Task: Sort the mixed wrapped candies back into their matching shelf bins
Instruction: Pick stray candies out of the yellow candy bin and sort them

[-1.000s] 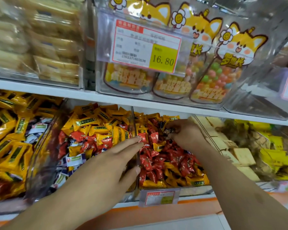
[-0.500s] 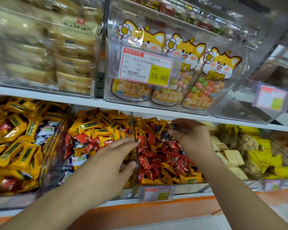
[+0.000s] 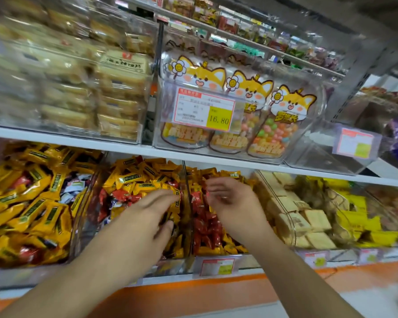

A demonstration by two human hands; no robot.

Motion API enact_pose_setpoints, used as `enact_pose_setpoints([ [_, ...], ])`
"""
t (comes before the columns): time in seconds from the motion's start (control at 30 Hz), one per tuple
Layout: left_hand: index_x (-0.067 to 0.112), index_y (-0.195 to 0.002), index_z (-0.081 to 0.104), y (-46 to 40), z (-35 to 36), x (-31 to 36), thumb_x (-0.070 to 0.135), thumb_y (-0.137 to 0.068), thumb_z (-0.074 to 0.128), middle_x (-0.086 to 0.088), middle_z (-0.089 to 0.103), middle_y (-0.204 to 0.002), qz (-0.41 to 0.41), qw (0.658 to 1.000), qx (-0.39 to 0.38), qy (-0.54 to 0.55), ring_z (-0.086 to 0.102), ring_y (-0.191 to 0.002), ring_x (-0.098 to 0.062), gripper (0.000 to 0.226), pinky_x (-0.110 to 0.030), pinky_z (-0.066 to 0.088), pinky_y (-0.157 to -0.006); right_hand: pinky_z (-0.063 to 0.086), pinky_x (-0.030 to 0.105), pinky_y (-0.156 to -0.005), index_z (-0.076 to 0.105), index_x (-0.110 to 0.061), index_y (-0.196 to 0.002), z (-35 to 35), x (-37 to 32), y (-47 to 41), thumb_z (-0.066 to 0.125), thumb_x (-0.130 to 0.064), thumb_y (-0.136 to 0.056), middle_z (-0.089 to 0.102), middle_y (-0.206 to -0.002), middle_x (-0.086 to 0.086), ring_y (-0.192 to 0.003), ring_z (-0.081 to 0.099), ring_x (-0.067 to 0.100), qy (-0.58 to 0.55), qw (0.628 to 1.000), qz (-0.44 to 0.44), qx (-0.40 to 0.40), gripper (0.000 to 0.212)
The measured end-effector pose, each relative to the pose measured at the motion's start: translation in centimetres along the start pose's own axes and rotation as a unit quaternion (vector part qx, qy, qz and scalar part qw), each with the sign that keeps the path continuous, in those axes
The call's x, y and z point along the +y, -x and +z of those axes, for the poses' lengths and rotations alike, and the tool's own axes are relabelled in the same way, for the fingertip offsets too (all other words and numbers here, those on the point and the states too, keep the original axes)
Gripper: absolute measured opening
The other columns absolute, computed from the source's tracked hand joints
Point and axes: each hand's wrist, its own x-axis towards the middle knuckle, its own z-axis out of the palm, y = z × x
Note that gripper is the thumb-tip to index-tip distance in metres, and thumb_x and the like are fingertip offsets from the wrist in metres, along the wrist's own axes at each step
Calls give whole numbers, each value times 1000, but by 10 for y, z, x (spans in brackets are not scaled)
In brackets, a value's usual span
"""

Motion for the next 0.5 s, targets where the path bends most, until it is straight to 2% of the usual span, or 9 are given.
enact_pose_setpoints([
  [0.07,51,-158,11,-5,6,8,47,-106,41,43,-4,-158,16,999,-34,2,13,-149,9,60,-1,3,-106,55,20,-85,71,-30,-115,-10,20,-16,67,-14,-97,70,-108,-17,-100,65,-2,27,999,23,29,24],
  [0.13,50,-159,5,-12,11,15,47,-107,38,43,-7,-152,20,998,-61,-2,3,-144,16,61,10,-11,-90,55,23,-86,72,-27,-118,-16,39,-33,63,-14,-98,72,-111,-13,-105,67,4,96,995,22,33,25],
  [0.2,47,-159,3,-17,16,19,47,-107,35,40,-5,-153,20,998,-64,-9,-1,-135,20,61,13,-12,-80,56,29,-93,71,-24,-125,-18,53,-51,63,-11,-98,72,-120,-7,-112,66,10,150,988,19,30,31],
  [0.3,48,-160,2,-21,26,16,50,-106,31,36,-3,-161,23,998,-50,-20,-3,-128,22,61,13,-11,-81,59,38,-92,67,-24,-132,-11,67,-78,62,-12,-99,67,-129,-4,-109,67,19,214,977,19,17,35],
  [0.4,51,-158,1,-25,34,12,52,-104,29,38,-3,-162,22,999,-43,-23,-3,-138,21,61,12,-14,-83,60,38,-89,67,-26,-129,-1,76,-98,63,-21,-99,67,-122,-6,-104,68,21,263,963,53,-4,31],
  [0.5,54,-157,5,-26,36,10,55,-100,26,40,2,-160,20,999,-40,-21,1,-139,21,61,12,-7,-86,59,33,-89,72,-25,-117,5,83,-109,68,-20,-95,70,-110,-8,-104,67,20,267,961,63,12,23],
])
